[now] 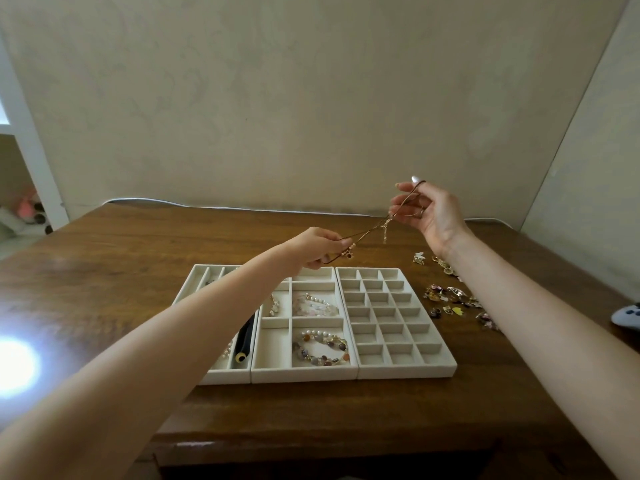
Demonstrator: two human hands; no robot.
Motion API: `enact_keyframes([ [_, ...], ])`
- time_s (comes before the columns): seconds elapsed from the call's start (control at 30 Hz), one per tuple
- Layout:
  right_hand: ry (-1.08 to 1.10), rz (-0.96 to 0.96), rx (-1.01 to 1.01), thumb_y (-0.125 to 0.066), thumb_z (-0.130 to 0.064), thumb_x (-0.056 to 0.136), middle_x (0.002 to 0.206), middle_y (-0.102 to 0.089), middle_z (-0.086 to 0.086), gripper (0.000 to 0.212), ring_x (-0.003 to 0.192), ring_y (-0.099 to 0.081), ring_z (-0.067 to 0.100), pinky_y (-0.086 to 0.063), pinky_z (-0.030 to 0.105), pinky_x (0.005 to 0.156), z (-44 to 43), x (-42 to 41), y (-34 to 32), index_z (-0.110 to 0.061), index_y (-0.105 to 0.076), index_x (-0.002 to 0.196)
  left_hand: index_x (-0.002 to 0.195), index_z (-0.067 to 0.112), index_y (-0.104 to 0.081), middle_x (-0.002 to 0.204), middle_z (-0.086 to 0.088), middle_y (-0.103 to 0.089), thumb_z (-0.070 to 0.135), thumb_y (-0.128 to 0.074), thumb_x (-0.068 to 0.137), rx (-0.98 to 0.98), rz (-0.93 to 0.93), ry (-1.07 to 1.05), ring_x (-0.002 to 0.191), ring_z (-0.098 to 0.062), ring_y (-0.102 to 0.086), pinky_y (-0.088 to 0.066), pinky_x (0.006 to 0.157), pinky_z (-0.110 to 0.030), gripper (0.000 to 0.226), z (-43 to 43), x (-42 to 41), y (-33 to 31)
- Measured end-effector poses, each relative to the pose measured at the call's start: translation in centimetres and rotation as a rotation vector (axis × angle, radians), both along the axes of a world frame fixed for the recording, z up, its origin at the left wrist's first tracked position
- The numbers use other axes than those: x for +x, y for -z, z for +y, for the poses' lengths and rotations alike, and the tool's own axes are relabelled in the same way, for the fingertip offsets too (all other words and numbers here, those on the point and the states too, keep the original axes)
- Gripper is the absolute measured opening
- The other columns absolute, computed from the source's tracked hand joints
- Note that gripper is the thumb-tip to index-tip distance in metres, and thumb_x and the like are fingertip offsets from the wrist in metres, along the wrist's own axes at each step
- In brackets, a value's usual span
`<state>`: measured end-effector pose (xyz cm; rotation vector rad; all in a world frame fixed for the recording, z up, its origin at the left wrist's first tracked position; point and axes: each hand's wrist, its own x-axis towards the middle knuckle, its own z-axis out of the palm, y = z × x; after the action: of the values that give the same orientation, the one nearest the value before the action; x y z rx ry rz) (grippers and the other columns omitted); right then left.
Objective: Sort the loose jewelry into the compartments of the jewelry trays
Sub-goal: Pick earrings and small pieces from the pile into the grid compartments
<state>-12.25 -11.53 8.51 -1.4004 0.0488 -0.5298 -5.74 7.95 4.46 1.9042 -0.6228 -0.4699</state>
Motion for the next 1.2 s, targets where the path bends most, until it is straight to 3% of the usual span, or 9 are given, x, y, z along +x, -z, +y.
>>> enact_keyframes([
  [0.23,0.027,0.027,-0.001,-0.043,-0.015,0.095,0.079,-0.067,0.011,0.024,0.07,-0.065,0.021,-0.056,0.033,0.07,-0.8,0.1,0.8,-0.006,-0.065,0.095,0.091,0.014,-0.068,0.044,0.015,-0.044,0.031,-0.063,0.086,0.058,0.021,0.078,0.049,-0.006,-0.027,-0.021,0.043,-0.015,0.018,0.3,0.1,-0.1],
  [0.43,-0.034,0.031,0.05,-0.042,-0.022,0.097,0.08,-0.067,0.012,0.028,0.066,-0.064,0.019,-0.056,0.032,0.063,-0.6,-0.1,0.7,-0.005,-0.064,0.096,0.098,0.008,-0.07,0.071,-0.002,-0.051,0.027,-0.06,0.089,0.074,-0.043,-0.039,0.05,-0.007,-0.03,-0.024,0.041,-0.015,0.024,-0.3,0.2,0.6],
  [0.53,-0.058,0.039,0.034,-0.041,-0.027,0.098,0.081,-0.067,0.012,0.032,0.065,-0.064,0.019,-0.055,0.03,0.057,-0.4,-0.1,0.6,-0.005,-0.064,0.096,0.095,0.01,-0.067,0.076,0.001,-0.062,0.022,-0.055,0.092,0.034,-0.107,-0.121,0.051,-0.006,-0.039,-0.029,0.042,-0.016,0.018,-1.0,0.1,0.9],
  [0.63,-0.083,0.029,0.03,-0.039,-0.029,0.099,0.08,-0.067,0.012,0.035,0.067,-0.065,0.019,-0.055,0.03,0.059,-0.3,-0.1,0.5,-0.005,-0.064,0.097,0.089,0.014,-0.054,0.08,0.002,-0.067,0.016,-0.051,0.093,-0.034,-0.057,-0.12,0.054,-0.006,-0.046,-0.032,0.045,-0.017,0.005,-1.2,-0.2,0.9],
  [0.7,-0.097,0.024,0.022,-0.038,-0.029,0.099,0.081,-0.068,0.012,0.036,0.068,-0.066,0.02,-0.056,0.03,0.06,-0.2,-0.1,0.4,-0.005,-0.064,0.098,0.087,0.016,-0.05,0.085,-0.001,-0.07,0.011,-0.047,0.093,-0.034,-0.025,-0.082,0.055,-0.007,-0.046,-0.032,0.047,-0.018,0.008,-1.2,-0.4,0.7],
  [0.83,-0.114,0.018,0.02,-0.036,-0.029,0.099,0.08,-0.069,0.011,0.037,0.071,-0.067,0.021,-0.056,0.03,0.06,-0.2,-0.1,0.3,-0.005,-0.064,0.098,0.079,0.011,-0.067,0.098,-0.005,-0.072,0.008,-0.031,0.086,-0.001,0.03,0.036,0.054,-0.007,-0.041,-0.032,0.052,-0.02,0.037,-0.8,-0.6,0.5],
  [0.9,-0.12,0.018,0.02,-0.036,-0.029,0.099,0.08,-0.069,0.011,0.037,0.071,-0.067,0.022,-0.056,0.03,0.061,-0.1,-0.2,0.3,-0.006,-0.064,0.097,0.085,0.008,-0.072,0.101,-0.004,-0.072,0.009,-0.028,0.084,-0.002,0.046,0.065,0.052,-0.007,-0.04,-0.033,0.052,-0.02,0.044,-0.7,-0.6,0.5],
  [1.03,-0.132,0.019,0.023,-0.035,-0.029,0.1,0.081,-0.069,0.01,0.037,0.072,-0.067,0.021,-0.056,0.03,0.062,-0.1,-0.2,0.3,-0.006,-0.064,0.098,0.096,0.007,-0.071,0.103,-0.005,-0.071,0.01,-0.029,0.088,-0.036,0.042,0.013,0.051,-0.009,-0.04,-0.035,0.051,-0.02,0.043,-0.6,-0.7,0.6],
  [1.2,-0.15,0.012,0.036,-0.035,-0.03,0.1,0.081,-0.067,0.011,0.037,0.071,-0.066,0.021,-0.055,0.029,0.06,0.1,-0.4,0.3,-0.006,-0.064,0.099,0.1,0.007,-0.068,0.097,-0.008,-0.067,0.016,-0.037,0.092,-0.125,0.058,-0.076,0.056,-0.012,-0.06,-0.044,0.051,-0.02,0.034,-0.6,-0.6,0.4],
])
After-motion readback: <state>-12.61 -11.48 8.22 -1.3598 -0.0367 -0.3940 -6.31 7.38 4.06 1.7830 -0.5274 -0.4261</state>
